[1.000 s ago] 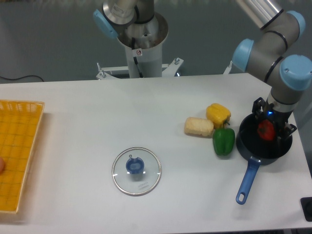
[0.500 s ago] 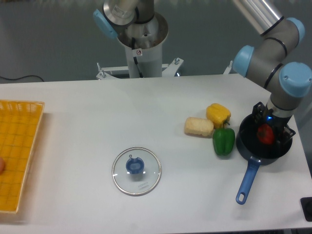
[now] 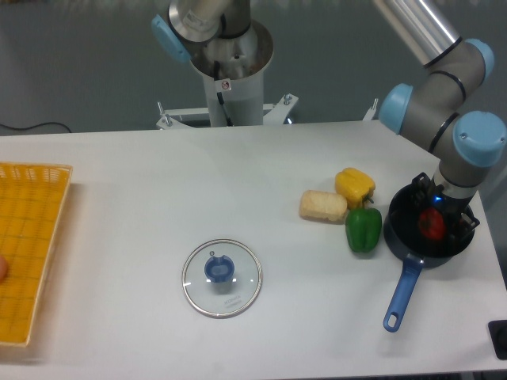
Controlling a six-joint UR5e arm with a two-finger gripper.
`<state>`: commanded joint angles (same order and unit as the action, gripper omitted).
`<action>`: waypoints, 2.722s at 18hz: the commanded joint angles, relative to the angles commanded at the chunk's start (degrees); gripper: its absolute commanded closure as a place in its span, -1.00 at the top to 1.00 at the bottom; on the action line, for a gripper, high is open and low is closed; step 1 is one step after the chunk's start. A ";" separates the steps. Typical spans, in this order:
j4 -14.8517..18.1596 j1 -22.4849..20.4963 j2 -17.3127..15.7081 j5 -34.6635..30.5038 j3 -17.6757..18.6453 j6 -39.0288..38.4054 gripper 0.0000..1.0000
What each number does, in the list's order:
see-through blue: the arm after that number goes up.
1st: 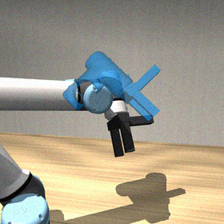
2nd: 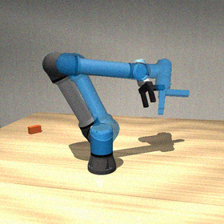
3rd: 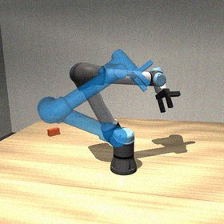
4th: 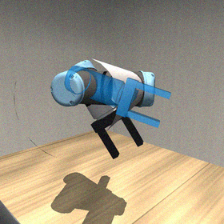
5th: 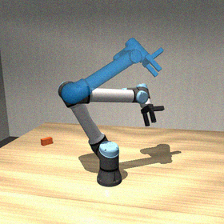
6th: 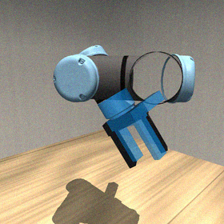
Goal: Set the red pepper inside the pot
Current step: 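Lower the red pepper into the saucepan and open the gripper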
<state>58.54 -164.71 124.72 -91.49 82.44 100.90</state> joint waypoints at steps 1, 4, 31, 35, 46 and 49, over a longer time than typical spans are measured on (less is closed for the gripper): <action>-0.09 0.00 0.00 0.00 0.09 0.00 -0.25; -0.17 0.00 0.09 -0.09 0.18 -0.09 -0.24; -3.52 -0.17 1.67 -0.09 1.85 -0.09 0.33; -3.43 -0.18 1.58 -0.09 1.85 -0.09 0.59; -3.43 -0.26 1.32 -0.09 1.93 -0.09 0.82; -3.43 -0.26 0.88 -0.09 2.28 -0.09 0.82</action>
<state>55.11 -164.97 125.60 -91.58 84.72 100.81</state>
